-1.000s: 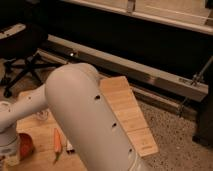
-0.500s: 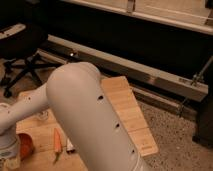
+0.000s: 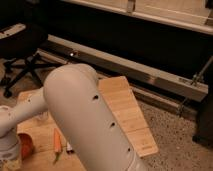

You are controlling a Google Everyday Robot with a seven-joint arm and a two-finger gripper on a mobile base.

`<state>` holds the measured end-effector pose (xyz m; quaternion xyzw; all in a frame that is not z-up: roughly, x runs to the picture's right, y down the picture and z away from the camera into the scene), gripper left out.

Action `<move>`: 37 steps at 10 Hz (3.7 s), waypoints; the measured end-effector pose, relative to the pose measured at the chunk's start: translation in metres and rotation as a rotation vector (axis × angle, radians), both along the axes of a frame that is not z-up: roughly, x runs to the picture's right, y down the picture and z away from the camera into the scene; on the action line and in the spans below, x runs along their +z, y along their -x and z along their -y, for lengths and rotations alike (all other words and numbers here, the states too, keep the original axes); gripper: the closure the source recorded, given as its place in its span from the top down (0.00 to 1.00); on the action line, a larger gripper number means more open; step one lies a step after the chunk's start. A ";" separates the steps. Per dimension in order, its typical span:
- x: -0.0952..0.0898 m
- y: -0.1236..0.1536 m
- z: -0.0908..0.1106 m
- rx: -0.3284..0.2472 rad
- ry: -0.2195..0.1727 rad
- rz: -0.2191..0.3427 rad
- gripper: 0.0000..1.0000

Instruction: Push the ceramic bowl across the table

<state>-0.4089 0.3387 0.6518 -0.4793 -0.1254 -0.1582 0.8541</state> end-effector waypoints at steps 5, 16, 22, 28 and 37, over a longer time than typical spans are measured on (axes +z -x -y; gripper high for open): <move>0.011 0.021 0.013 0.037 -0.050 0.025 0.00; 0.058 0.079 0.087 0.148 -0.213 0.016 0.00; 0.068 0.089 0.101 0.153 -0.233 -0.007 0.00; 0.004 0.079 0.066 0.063 -0.175 0.053 0.00; 0.053 0.071 0.054 0.057 -0.186 0.023 0.00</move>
